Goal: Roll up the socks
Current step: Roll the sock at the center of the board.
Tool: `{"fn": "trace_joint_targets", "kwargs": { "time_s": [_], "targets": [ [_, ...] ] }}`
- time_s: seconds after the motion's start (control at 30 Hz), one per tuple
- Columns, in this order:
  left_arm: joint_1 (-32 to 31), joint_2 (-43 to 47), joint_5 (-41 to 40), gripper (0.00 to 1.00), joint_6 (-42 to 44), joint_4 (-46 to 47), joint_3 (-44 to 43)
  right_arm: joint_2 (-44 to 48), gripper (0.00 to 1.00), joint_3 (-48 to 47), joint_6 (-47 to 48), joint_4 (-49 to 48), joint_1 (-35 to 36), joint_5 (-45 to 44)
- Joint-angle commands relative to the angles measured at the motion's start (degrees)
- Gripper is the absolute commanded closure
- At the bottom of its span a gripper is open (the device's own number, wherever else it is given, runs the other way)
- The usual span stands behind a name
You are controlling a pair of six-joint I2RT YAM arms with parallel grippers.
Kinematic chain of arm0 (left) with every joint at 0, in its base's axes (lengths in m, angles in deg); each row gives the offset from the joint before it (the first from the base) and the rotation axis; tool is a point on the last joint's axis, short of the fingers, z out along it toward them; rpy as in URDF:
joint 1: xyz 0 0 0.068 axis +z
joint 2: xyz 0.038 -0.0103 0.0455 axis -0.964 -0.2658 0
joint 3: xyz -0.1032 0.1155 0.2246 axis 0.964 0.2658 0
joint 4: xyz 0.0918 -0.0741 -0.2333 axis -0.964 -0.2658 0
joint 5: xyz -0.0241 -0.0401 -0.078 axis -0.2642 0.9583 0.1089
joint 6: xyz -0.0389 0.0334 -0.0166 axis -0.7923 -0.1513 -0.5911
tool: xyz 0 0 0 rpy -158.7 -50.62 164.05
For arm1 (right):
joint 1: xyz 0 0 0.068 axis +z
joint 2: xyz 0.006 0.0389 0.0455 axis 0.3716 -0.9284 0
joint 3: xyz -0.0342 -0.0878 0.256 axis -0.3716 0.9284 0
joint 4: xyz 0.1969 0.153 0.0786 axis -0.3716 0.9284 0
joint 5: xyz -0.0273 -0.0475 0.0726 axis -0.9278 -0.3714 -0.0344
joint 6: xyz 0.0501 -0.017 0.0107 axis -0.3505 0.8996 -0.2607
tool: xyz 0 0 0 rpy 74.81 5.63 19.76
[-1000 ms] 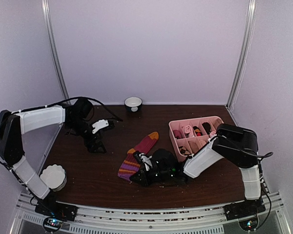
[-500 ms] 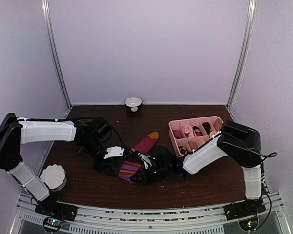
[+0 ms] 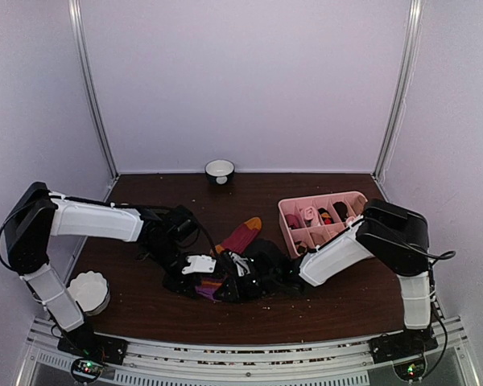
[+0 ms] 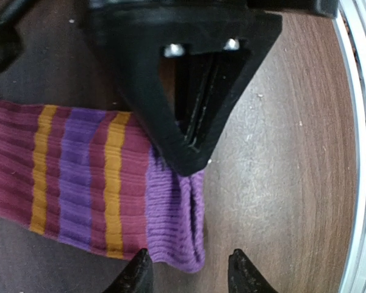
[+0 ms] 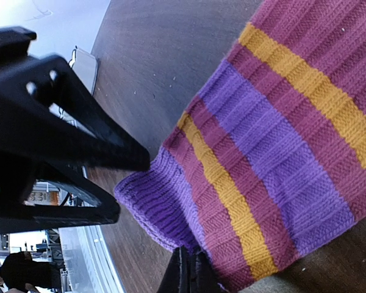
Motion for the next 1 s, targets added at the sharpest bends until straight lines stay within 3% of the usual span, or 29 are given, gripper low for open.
{"fn": "trace_joint_targets", "kwargs": {
  "time_s": [0.0,0.5,0.77,0.97],
  "targets": [
    [-1.09,-2.3,-2.47,0.61,-1.66,1.07,-2.99,-1.49,1.0,1.27,-2.16,0.74,-0.6,0.44],
    [-2.23,-7.18,5.86,0.79,-5.22,0.58,-8.03,2.75,1.0,1.35,5.02,13.95,-2.91,0.88],
    [-2.23,-5.14,15.0,0.75,-7.64,6.27,-6.34,6.53,1.0,4.81,8.21,17.73,-4.99,1.9],
    [-2.23,-6.45,18.35,0.67,-8.35,7.18,-6.91,6.14,1.0,4.77,9.83,19.32,-5.38,3.53]
  ]
}}
